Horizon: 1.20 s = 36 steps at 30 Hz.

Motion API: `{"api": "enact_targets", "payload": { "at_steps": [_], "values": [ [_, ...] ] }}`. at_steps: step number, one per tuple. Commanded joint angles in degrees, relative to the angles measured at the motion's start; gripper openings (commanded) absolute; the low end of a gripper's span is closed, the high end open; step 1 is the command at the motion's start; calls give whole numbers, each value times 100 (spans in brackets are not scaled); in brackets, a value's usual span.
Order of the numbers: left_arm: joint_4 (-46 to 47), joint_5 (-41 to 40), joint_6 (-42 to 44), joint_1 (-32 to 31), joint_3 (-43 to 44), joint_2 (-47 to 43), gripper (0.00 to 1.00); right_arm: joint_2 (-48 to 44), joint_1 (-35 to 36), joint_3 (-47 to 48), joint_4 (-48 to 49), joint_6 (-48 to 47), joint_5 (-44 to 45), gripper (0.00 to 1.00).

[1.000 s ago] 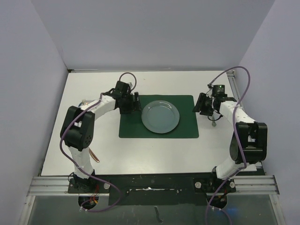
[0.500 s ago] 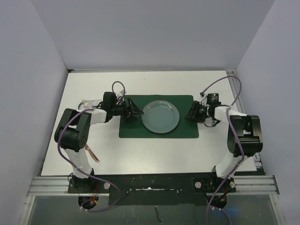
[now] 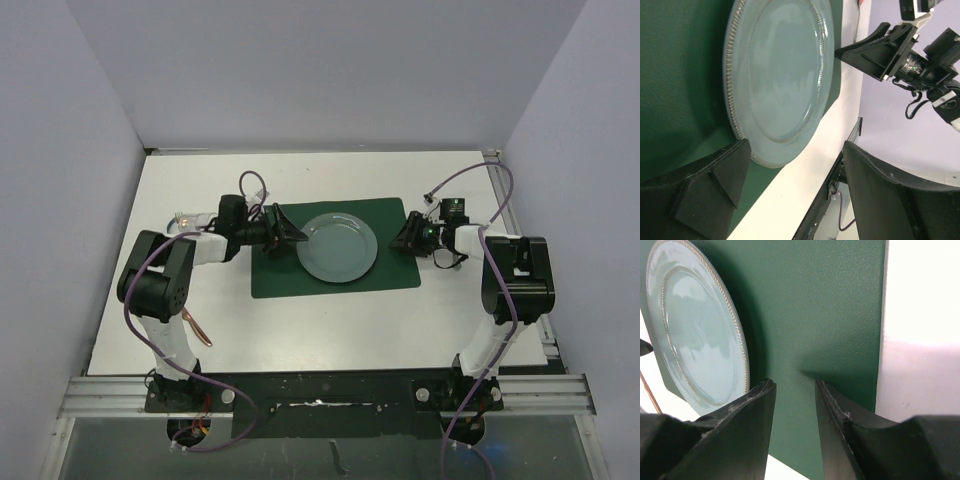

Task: Set the dinner table for one person
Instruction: Adjust the napkin at the center of the board.

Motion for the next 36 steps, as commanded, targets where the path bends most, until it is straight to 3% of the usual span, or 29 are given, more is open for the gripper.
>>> {"api": "enact_targets", "payload": {
  "at_steps": [1,14,24,36],
  "values": [
    [-419,-133,506,41,397,31,73,24,123,159,36,-5,-13,39],
    [-714,-352,655,32,603,140,73,-786,193,366,-726,-139,372,39],
    [-586,-326,538,26,636,77,73,-932,236,-97,-655,-99,582,38],
    [-541,-335,460,37,779,-61,73,-663,432,-426,-531,20,873,20]
  ]
}}
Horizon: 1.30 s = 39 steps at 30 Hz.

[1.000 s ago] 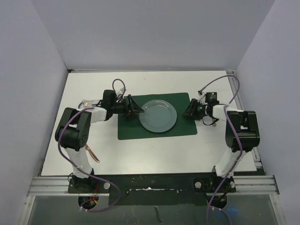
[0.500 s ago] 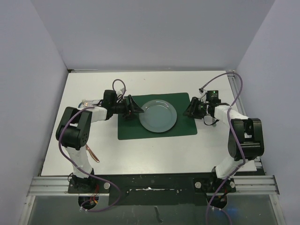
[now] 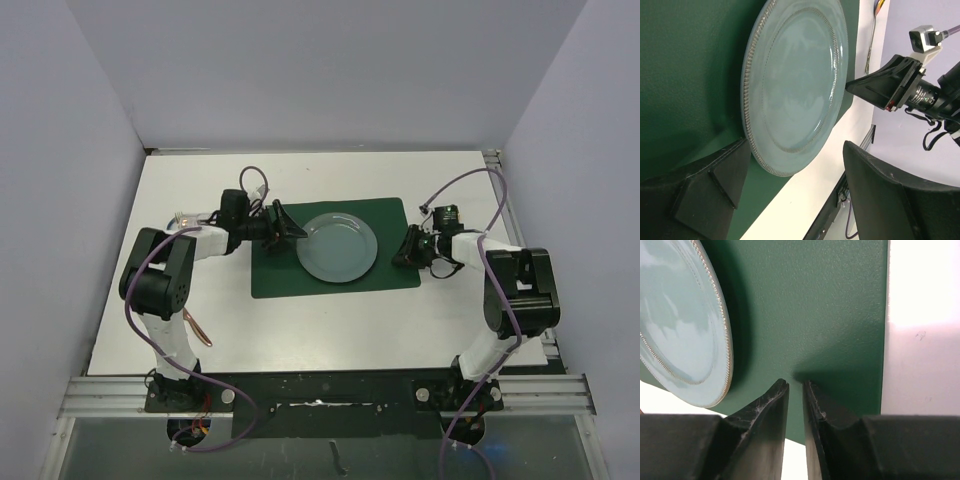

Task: Set the dinner table for one person
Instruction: Adjust the napkin at the center of the board.

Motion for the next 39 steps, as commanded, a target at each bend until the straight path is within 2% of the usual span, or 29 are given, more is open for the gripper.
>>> {"api": "enact_targets", "payload": {
  "at_steps": [1,11,35,39],
  "values": [
    [250,26,-16,31,328,-212,73,-68,142,-15,93,22,243,19],
    [312,47,-78,31,403,-215,73,-306,365,-167,-226,-9,660,18],
    [463,118,-192,65,447,-190,73,-924,518,-484,-536,157,1055,18],
    [526,131,-216,58,411,-163,73,-939,509,-187,-801,55,1439,26]
  ]
}}
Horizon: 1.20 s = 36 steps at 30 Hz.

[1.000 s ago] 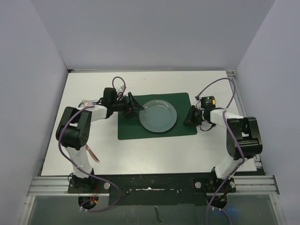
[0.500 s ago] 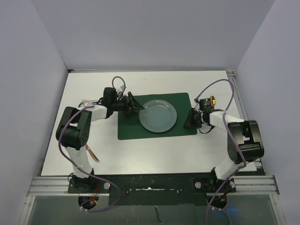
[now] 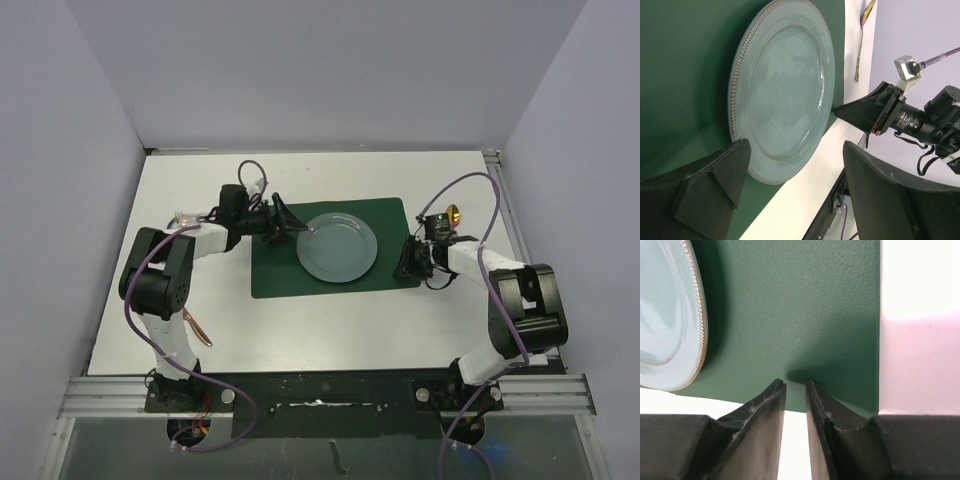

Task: Set the dinner table for one person
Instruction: Adjust the napkin at the center of the board.

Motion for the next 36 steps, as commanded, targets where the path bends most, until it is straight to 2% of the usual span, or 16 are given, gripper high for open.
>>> {"api": "enact_targets", "payload": {
  "at_steps": [1,5,6,18,30,36],
  "values": [
    [387,116,-36,41,192,-168,73,-211,42,378,-296,-102,503,29],
    [407,120,-36,47,143,-155,73,-242,7,758,-496,-201,723,48],
    [407,120,-40,46,136,-145,73,-258,-23,826,-513,-225,753,49],
    [376,147,-15,72,114,-233,73,261,-719,1144,-260,-453,562,49],
    [328,147,12,169,70,-269,73,591,-769,857,127,-364,236,48],
    [337,155,12,198,44,-216,73,666,-774,726,234,-327,118,45]
  ]
}}
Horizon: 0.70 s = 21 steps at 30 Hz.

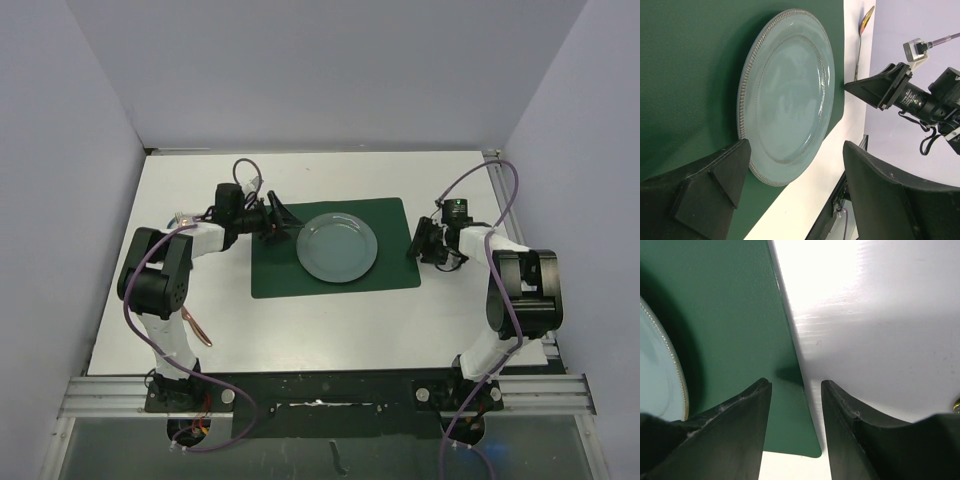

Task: Set the dinner table for one person
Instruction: Adjust the napkin at the center of the board.

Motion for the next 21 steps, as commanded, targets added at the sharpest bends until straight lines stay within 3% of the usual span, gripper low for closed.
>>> {"api": "enact_targets", "payload": {
  "at_steps": [1,4,8,11,21],
  "values": [
    [224,138,25,52,46,-212,73,-1,-17,-133,258,11,-170,44],
    [240,131,9,60,50,-199,73,-11,-10,-191,268,19,-171,40],
    [241,129,8,73,64,-152,73,-50,-14,-282,264,46,-168,22],
    [277,138,-14,79,56,-105,73,-95,-18,-325,219,47,-143,13],
    [501,164,-170,86,38,114,73,-380,-22,-370,-66,12,7,2]
  ]
}}
